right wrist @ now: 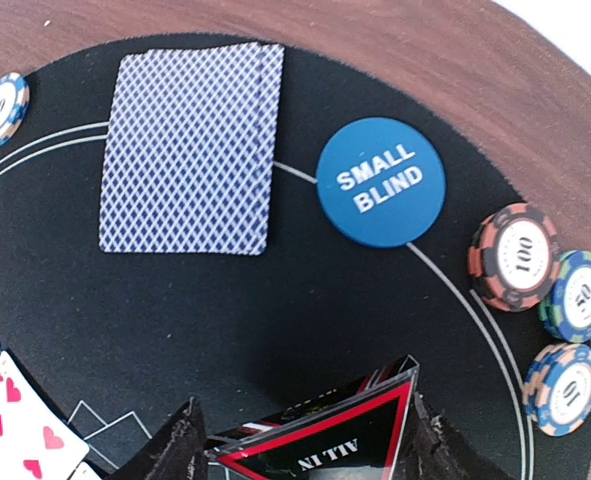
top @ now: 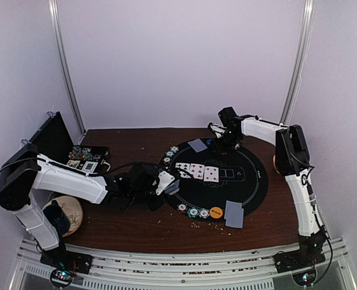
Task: Distribute texas hold em gaming equipment
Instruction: Pick up the all-in button from the poker table mat.
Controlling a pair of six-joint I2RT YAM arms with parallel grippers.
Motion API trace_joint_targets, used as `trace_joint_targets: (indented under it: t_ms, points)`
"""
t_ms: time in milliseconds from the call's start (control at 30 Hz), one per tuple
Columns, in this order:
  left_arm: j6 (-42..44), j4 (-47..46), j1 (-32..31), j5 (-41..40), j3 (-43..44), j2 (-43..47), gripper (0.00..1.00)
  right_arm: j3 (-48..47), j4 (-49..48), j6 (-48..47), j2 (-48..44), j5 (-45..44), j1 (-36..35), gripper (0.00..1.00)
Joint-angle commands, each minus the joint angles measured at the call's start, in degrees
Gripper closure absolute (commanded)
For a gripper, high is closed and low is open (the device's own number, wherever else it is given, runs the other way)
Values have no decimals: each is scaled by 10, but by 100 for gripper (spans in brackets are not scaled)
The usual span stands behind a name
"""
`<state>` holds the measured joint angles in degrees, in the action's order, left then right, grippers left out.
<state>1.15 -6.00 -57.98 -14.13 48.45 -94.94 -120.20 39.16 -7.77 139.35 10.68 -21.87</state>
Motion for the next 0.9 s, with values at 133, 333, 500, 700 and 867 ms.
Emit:
trace_joint_targets:
  t_ms: [133,333,500,700,867]
  points:
    - [-3,-25,-3,0,16,0,77,-36,-22,-19,30,-47,2,49]
    - [-3,-25,-4,-1,16,-1,77,-49,-36,-31,49,-70,2,48]
    - [-3,-25,-4,-2,16,-3,77,-58,-41,-34,61,-83,2,46]
    - [-2,-26,-4,-2,17,-5,77,-70,-51,-46,72,-103,2,44]
    - [-2,-25,-4,-3,18,-7,77,-79,-57,-55,79,-112,2,43]
